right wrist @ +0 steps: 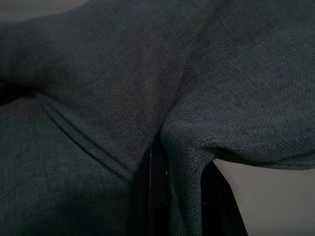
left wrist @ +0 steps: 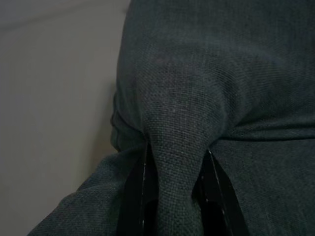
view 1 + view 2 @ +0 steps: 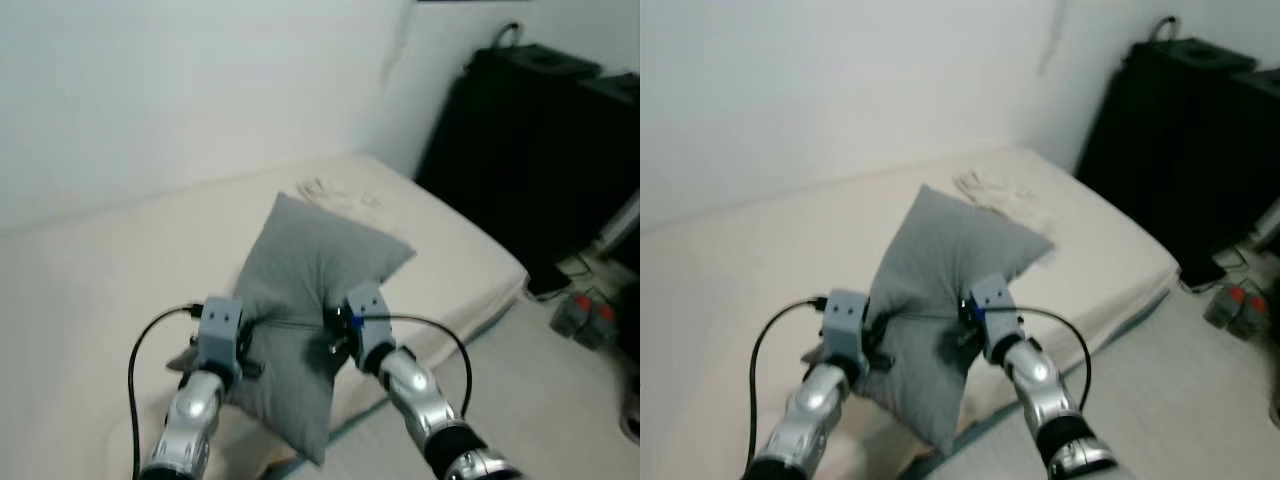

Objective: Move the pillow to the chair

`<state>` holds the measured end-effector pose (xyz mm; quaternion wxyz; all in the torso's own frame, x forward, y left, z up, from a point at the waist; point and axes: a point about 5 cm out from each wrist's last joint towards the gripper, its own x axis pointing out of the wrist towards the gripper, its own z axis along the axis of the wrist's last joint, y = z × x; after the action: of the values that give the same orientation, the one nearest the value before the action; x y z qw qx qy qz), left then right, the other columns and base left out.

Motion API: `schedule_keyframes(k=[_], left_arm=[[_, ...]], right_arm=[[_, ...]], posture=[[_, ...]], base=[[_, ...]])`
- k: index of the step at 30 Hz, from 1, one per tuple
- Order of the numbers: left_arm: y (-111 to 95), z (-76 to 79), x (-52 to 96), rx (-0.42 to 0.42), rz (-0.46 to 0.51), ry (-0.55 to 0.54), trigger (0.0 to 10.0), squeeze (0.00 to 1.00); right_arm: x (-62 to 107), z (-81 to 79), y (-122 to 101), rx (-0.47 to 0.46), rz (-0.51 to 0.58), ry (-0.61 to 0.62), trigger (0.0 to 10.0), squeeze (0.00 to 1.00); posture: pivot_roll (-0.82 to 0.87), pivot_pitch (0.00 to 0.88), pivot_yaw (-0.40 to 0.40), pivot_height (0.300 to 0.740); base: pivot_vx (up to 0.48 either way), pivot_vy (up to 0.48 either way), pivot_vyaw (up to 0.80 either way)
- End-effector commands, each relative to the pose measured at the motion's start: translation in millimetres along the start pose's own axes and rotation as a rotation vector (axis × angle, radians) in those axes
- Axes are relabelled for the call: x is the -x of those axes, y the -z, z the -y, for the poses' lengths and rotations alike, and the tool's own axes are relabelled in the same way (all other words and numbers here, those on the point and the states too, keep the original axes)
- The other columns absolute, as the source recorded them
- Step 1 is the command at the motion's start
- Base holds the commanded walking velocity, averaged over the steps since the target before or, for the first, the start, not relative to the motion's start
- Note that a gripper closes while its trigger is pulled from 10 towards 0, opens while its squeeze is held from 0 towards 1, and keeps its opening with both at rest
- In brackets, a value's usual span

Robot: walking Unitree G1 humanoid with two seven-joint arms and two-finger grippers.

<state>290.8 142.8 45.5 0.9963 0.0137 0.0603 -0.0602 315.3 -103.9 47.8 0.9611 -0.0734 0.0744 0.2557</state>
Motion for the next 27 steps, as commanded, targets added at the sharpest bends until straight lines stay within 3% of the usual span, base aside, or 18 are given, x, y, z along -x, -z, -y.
schedule_keyframes(k=[1, 27], left_arm=[[-14.9, -28.2, -0.1, 0.017, 0.078, -0.142, 10.0, 0.00], [-14.4, -30.9, 2.9, 0.021, 0.081, -0.168, 10.0, 0.00]], right_arm=[[13.0, 14.3, 16.5, -0.013, -0.066, 0.052, 10.0, 0.00], [10.1, 13.5, 13.2, -0.007, -0.062, 0.032, 10.0, 0.00]], posture=[[0.00, 0.040, -0.088, 0.740], [0.00, 0.054, -0.106, 0.740]], base=[[0.000, 0.000, -0.80], [0.000, 0.000, -0.80]])
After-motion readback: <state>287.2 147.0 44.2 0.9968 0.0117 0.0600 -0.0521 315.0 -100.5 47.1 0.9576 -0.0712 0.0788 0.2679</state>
